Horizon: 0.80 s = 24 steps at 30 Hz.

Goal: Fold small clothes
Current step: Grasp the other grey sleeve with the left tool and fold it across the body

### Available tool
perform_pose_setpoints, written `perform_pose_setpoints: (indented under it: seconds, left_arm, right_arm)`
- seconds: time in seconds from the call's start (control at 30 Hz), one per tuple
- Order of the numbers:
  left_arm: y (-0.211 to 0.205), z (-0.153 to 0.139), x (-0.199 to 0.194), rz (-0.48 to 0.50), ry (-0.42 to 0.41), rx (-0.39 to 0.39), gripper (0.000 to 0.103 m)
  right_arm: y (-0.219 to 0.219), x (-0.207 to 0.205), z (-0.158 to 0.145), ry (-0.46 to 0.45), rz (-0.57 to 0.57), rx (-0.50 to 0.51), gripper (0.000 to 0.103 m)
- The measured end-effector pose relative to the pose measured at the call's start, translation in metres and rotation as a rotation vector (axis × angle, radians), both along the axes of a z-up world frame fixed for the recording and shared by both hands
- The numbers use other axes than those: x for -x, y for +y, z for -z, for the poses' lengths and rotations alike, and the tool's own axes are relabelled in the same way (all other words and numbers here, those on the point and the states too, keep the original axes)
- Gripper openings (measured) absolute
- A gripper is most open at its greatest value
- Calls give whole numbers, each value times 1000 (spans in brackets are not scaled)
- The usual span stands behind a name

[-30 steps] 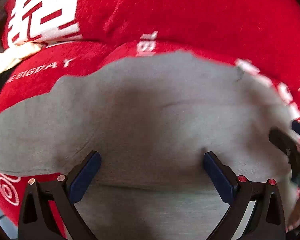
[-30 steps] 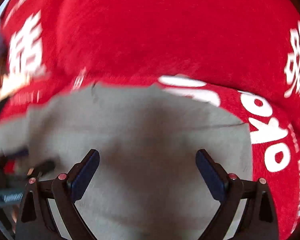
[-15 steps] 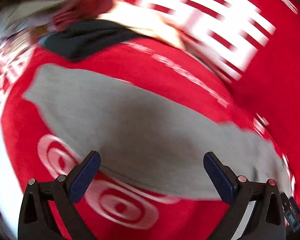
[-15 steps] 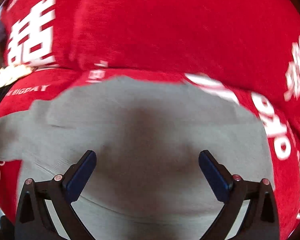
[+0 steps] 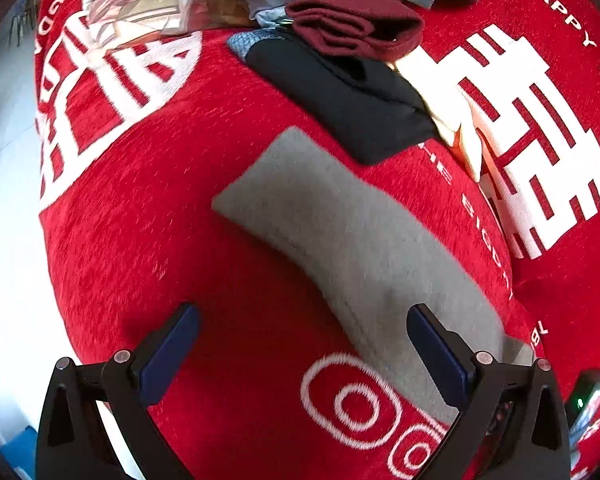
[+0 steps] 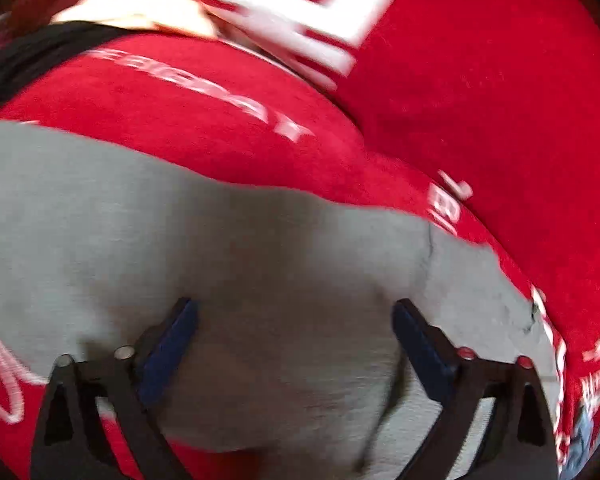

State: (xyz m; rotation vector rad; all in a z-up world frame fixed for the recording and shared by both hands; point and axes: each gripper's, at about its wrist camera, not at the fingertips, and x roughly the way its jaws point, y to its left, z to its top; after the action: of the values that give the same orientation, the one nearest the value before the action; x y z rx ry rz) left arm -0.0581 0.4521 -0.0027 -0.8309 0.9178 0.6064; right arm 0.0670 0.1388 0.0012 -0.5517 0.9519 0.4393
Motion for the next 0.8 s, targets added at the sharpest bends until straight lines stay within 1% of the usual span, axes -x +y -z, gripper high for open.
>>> perform_pose_setpoints:
  seconds: [0.03,0.07,0.1,0.17,0.2,0.23,0.27,0.37,0.4,0.43,0.47,0.5,0.53,0.57,0.6,0.63,0.67,0.7,0.73,0.77,0.8]
  left_arm:
    - [-1,-1,-3,14,9,-7,103]
    - [-1,-1,-9,36,19,-25,103]
    - [-5,-1,-20,65,43,-66,103]
    - [-14,1,-34,79,112,-163,103]
    - [-21,5,-45,82,158,-220,103]
    - [-24,5,-47,80,178,-255,103]
    - [-28,4,-49,64,167,-272,103]
    - [-29,3,-47,4,142,-259,102]
    - [-30,3,-47,-13,136,-265,100]
    - [-32,2,-47,-23,136,-283,91]
    - [-33,-1,-47,-23,127,-299,76]
    - [-34,-4,-49,-17,109,-308,68]
    - [-34,-7,-50,-13,100,-302,53]
    - [-30,-8,-52,-11,89,-282,47]
    - [-27,-8,-54,-14,83,-263,47]
    - [-23,-8,-53,-24,74,-242,43]
    - [-19,-8,-52,-38,64,-231,27]
    - [-16,-8,-50,-45,47,-217,18]
    - [-11,-6,-51,-44,17,-182,12]
    - [-7,-4,-46,-59,-15,-148,9]
    - [-4,-3,-42,-68,-33,-128,9]
  right_arm:
    - [-5,0,-6,62,-4,-74,96]
    - [-13,-2,-13,107,21,-144,96]
    - [-22,-2,-21,117,51,-194,96]
    - [-35,2,-33,88,81,-239,96]
    - [-39,4,-39,63,88,-243,96]
    - [-44,4,-41,44,91,-241,96]
    - [-51,6,-44,29,93,-235,96]
    - [-57,1,-44,10,89,-202,96]
    - [-61,-2,-43,2,100,-184,96]
    - [-63,-6,-41,1,113,-171,96]
    - [-65,-11,-39,8,122,-166,96]
    - [-64,-15,-37,11,127,-162,96]
    - [-62,-19,-33,9,131,-148,96]
    - [-61,-19,-32,5,132,-135,96]
    - [-55,-23,-27,0,130,-106,96]
    - [-52,-24,-24,0,130,-91,96]
    - [-47,-26,-19,0,128,-79,96]
    - [-41,-28,-14,2,128,-64,96]
    - [-36,-30,-9,10,129,-51,96]
    - [-31,-31,-5,21,132,-40,96]
    - [-23,-32,1,39,132,-33,96]
